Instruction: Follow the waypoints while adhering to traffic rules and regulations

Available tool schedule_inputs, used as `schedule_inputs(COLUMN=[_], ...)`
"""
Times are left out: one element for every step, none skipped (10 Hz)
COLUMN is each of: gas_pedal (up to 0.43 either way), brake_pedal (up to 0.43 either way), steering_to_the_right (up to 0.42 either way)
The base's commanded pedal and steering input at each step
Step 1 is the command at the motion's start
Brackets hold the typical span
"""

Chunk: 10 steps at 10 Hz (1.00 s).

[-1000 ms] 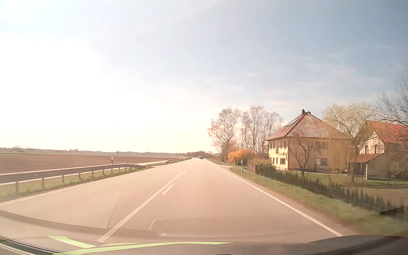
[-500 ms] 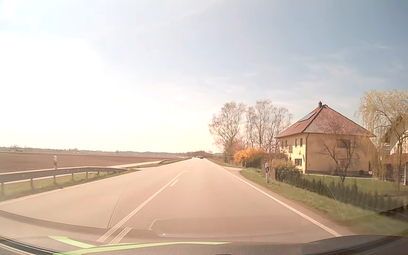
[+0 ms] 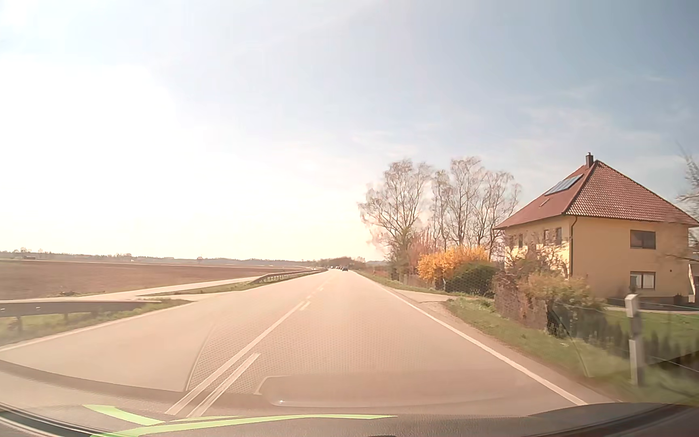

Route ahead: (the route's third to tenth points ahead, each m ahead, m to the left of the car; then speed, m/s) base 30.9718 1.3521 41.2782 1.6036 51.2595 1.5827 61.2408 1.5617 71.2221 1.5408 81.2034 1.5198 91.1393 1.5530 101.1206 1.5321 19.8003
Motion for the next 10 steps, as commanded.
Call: schedule_inputs(gas_pedal=[0.52,0.52,0.512,0.512,0.512,0.512,0.512,0.512,0.512,0.5], brake_pedal=[0.0,0.0,0.0,0.0,0.0,0.0,0.0,0.0,0.0,0.0], steering_to_the_right=[0.0,0.0,0.0,0.0,0.0,0.0,0.0,0.0,0.0,0.0])
